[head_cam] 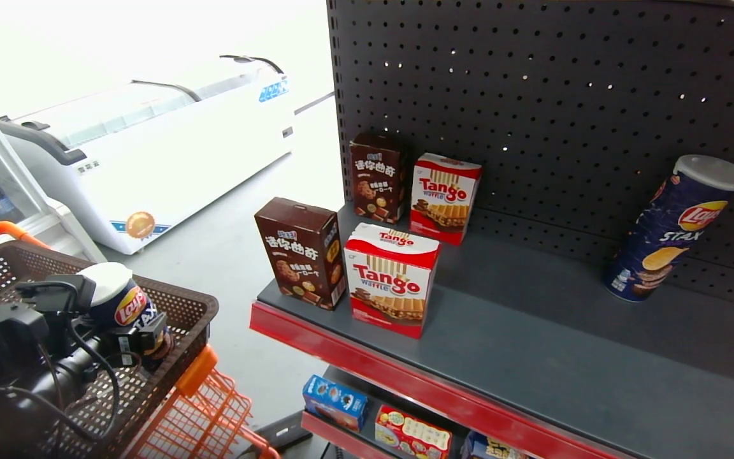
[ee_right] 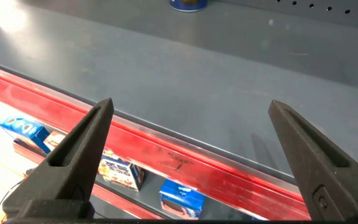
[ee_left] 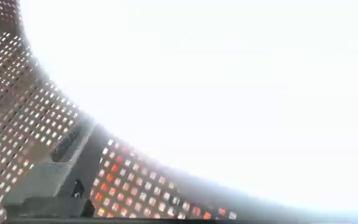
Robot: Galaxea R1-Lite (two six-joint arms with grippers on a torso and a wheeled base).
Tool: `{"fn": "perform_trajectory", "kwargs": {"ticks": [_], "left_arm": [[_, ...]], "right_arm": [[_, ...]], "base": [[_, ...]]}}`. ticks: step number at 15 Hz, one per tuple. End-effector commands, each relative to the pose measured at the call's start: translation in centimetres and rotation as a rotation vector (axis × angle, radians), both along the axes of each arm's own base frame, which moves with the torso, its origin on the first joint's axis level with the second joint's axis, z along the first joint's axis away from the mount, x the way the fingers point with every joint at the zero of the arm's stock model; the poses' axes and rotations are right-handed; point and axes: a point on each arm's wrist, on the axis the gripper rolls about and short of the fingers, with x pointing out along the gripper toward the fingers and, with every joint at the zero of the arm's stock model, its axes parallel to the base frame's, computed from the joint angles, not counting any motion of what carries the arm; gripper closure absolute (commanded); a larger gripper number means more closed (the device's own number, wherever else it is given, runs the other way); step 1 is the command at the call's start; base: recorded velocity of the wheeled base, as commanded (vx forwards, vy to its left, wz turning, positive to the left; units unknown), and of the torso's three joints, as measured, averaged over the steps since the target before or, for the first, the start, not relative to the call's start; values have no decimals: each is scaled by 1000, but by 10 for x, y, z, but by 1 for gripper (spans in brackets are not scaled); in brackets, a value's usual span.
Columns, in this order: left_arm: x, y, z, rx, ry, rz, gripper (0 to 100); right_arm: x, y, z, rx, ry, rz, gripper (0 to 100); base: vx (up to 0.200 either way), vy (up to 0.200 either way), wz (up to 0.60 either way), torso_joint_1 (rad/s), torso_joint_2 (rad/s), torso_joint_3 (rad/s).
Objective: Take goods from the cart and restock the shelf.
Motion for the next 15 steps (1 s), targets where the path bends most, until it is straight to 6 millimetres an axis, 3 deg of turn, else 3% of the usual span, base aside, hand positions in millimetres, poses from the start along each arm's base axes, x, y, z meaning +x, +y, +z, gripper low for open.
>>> {"fn": "perform_trajectory", "kwargs": {"ticks": [1, 4, 5, 9, 11, 15], "left_arm": [[14, 2, -8, -3, 12, -4, 0], [25, -4, -13, -3, 9, -34, 0], [36, -4, -9, 1, -23, -41, 100], [44, -5, 6, 27, -91, -55, 100], [41, -9, 28, 40, -159, -71, 100], [14, -17, 99, 14, -149, -179, 100]], "right_arm": [[0, 0, 0, 0, -1, 0, 0], [0, 0, 0, 0, -1, 0, 0], [0, 0, 0, 0, -1, 0, 0], [0, 0, 0, 0, -1, 0, 0], [0, 0, 0, 0, -1, 0, 0], [0, 0, 0, 0, -1, 0, 0]], "base": [[0, 0, 0, 0, 0, 0], [0, 0, 0, 0, 0, 0], [0, 0, 0, 0, 0, 0], [0, 0, 0, 0, 0, 0], [0, 0, 0, 0, 0, 0], [0, 0, 0, 0, 0, 0]]}}
